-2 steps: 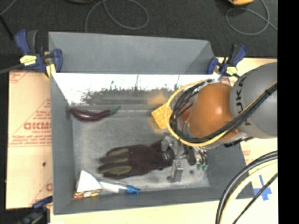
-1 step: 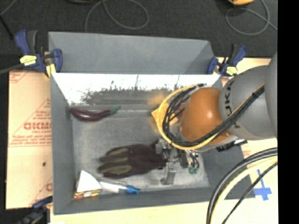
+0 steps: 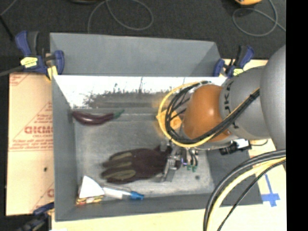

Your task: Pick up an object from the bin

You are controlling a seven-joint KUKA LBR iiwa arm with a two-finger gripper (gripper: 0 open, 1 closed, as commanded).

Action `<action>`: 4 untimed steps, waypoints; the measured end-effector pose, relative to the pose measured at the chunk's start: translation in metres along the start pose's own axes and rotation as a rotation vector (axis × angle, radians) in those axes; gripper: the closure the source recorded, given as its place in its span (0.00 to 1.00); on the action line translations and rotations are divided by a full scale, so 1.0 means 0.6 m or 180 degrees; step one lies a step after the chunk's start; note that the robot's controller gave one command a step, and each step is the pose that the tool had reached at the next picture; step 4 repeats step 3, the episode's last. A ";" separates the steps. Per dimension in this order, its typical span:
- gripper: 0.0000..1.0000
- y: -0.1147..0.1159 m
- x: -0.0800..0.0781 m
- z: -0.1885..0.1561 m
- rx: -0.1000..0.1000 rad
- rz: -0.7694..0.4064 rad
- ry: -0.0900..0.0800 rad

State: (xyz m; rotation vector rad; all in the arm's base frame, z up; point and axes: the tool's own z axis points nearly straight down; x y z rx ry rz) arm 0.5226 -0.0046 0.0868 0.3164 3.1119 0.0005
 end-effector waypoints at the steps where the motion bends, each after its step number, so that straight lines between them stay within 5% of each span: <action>1: 1.00 0.013 -0.019 0.025 -0.0001 0.0740 0.0002; 2: 1.00 0.013 -0.019 0.025 0.0000 0.0737 0.0002; 3: 1.00 0.032 -0.019 -0.252 -0.0008 0.0597 -0.0026; 4: 1.00 0.032 -0.019 -0.252 -0.0008 0.0597 -0.0026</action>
Offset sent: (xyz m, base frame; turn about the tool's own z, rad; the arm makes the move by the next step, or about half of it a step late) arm 0.0000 0.0000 0.0000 0.0000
